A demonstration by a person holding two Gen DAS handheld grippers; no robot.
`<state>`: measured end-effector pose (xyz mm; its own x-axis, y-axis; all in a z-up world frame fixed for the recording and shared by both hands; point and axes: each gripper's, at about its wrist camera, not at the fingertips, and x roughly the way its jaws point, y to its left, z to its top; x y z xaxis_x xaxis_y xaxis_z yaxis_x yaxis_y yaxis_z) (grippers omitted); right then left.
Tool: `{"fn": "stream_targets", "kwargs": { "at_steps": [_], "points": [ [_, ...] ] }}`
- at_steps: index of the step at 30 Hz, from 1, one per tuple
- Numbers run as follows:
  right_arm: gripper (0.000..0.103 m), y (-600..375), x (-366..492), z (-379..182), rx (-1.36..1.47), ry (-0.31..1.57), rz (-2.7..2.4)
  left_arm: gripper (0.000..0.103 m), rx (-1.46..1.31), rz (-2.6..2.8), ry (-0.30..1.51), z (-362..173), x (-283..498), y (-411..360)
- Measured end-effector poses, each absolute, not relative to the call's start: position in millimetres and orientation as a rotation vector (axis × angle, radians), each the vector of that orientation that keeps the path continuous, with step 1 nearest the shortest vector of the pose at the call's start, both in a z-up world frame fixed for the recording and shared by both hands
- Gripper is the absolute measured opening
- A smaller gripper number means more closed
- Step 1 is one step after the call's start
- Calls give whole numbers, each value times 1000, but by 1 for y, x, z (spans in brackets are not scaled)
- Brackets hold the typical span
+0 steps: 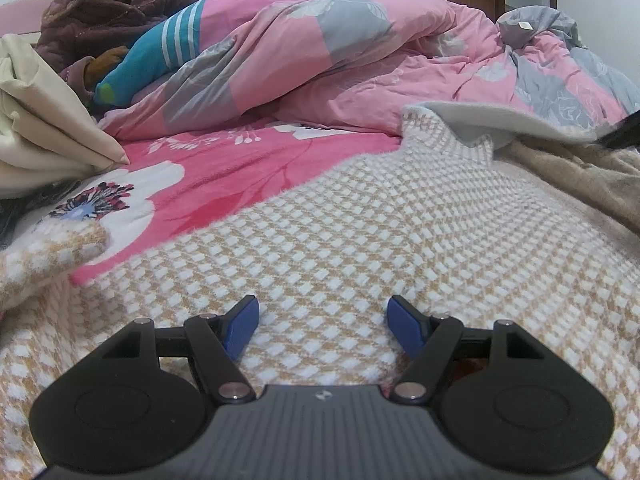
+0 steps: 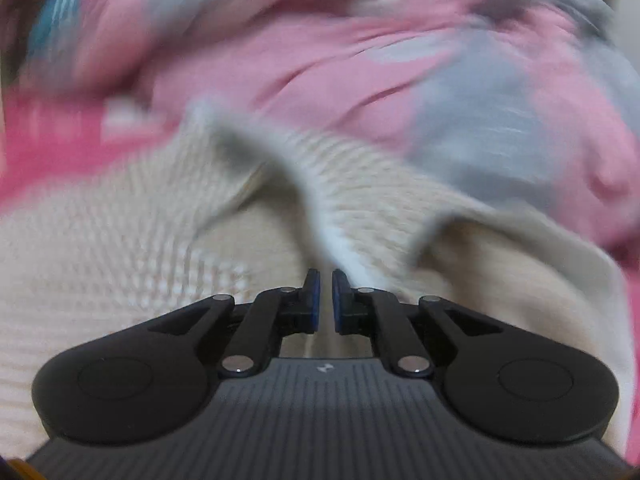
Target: Fold clothes
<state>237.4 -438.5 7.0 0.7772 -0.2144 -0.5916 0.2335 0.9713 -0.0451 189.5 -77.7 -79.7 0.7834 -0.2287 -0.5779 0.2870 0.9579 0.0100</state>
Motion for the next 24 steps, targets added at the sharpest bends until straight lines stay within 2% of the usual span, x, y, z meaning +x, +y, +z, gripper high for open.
{"fn": "stream_targets", "kwargs": {
  "at_steps": [8, 12, 13, 17, 21, 24],
  "points": [
    [13, -474, -66, 177, 187, 261, -373, 73, 82, -287, 612, -76, 190, -74],
    [25, -463, -191, 208, 301, 227, -386, 73, 99, -295, 588, -64, 182, -72],
    [26, -458, -207, 203, 337, 246, -370, 73, 119, -306, 579, -61, 177, -75],
    [42, -432, -226, 146, 450, 386, -252, 76, 233, -390, 531, -51, 150, -100],
    [41, -399, -165, 50, 442, 601, -175, 76, 343, -412, 532, -57, 134, -129],
    [40, -387, -124, 7, 382, 670, -136, 76, 374, -397, 538, -66, 132, -135]
  ]
}}
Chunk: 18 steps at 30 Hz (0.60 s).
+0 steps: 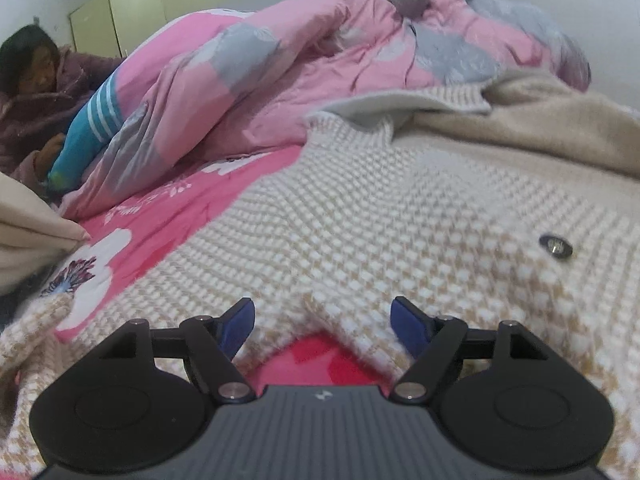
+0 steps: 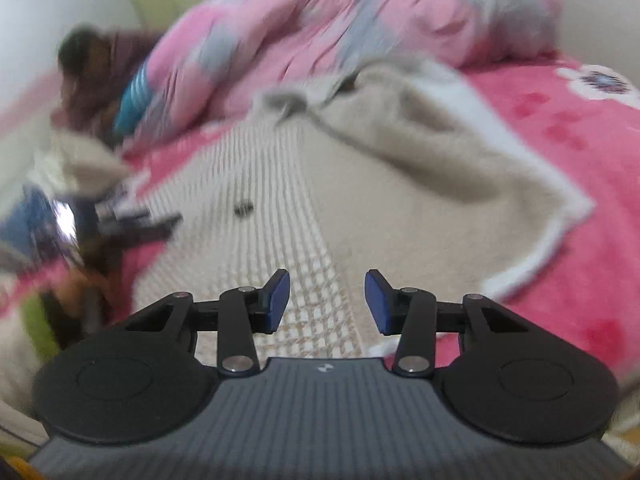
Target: Fold clothes
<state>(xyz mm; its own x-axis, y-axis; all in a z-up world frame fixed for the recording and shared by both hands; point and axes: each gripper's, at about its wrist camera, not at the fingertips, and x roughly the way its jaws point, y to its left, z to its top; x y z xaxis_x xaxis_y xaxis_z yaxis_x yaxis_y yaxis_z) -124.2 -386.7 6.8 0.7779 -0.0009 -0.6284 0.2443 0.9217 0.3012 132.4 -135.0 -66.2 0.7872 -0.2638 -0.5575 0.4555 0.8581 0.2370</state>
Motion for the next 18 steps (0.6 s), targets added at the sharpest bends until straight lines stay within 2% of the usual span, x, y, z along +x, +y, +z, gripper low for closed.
{"fn": "stream_targets", "kwargs": {
  "at_steps": [5, 7, 9, 10, 11, 18],
  "points": [
    [39, -394, -83, -27, 386, 733, -89, 81, 367, -385, 544, -71, 133, -135],
    [31, -388, -89, -37, 431, 739, -27, 82, 369, -380, 542, -72, 132, -135],
    [15, -388, -87, -43, 442, 737, 8, 82, 374, -376, 538, -73, 131, -136],
    [11, -389, -87, -45, 442, 733, 10, 82, 377, -374, 536, -73, 131, -136],
    [4, -390, -89, -44, 446, 719, 9, 82, 380, -371, 536, -73, 131, -137],
    [3, -403, -100, -13, 410, 579, -46, 83, 428, -350, 515, -74, 127, -143]
  ]
}}
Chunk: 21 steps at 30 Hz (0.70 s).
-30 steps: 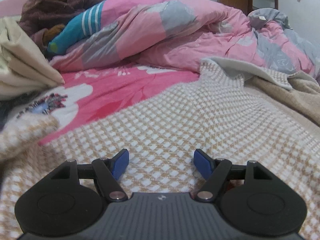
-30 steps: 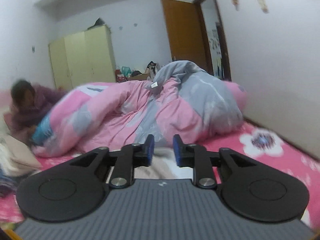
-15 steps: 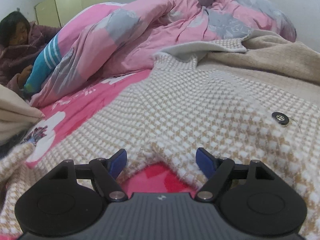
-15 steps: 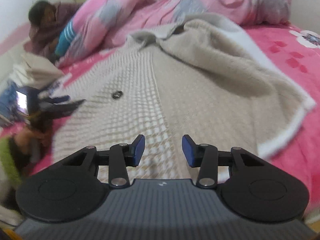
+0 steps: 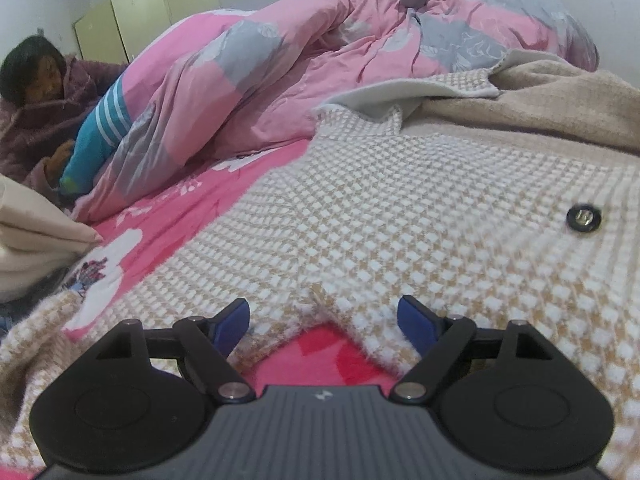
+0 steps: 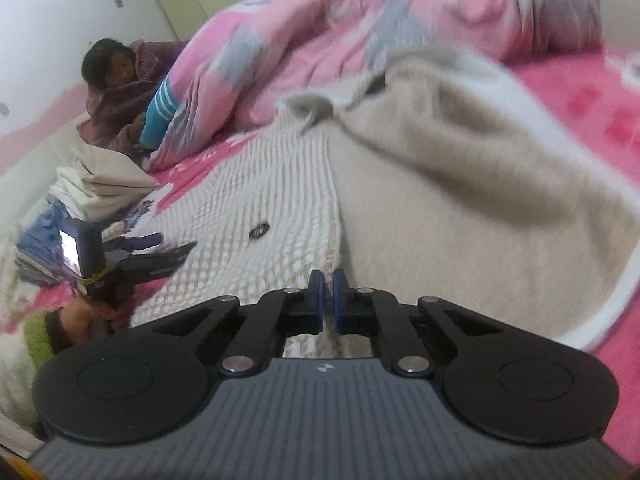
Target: Fold clothes
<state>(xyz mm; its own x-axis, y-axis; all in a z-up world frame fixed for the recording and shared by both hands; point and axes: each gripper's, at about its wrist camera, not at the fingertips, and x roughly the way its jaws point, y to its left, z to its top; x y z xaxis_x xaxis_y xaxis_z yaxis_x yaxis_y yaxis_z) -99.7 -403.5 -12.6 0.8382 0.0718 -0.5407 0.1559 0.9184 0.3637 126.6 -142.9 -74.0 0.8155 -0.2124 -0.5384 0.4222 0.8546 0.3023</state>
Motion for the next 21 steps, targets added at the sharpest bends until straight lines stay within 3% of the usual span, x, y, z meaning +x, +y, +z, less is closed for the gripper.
{"fn": "stream_targets", "kwargs": {
  "at_steps": [7, 10, 12, 21],
  "points": [
    [4, -418, -84, -53, 398, 665, -132, 84, 428, -348, 514, -74, 128, -143],
    [10, -426, -91, -57, 474, 634, -152, 84, 434, -341, 508, -69, 125, -140],
    [19, -432, -105, -53, 519, 600, -188, 83, 438, -338, 506, -64, 120, -136],
    [25, -434, -219, -51, 809, 427, -273, 82, 211, -597, 686, -17, 39, -75]
  ]
}}
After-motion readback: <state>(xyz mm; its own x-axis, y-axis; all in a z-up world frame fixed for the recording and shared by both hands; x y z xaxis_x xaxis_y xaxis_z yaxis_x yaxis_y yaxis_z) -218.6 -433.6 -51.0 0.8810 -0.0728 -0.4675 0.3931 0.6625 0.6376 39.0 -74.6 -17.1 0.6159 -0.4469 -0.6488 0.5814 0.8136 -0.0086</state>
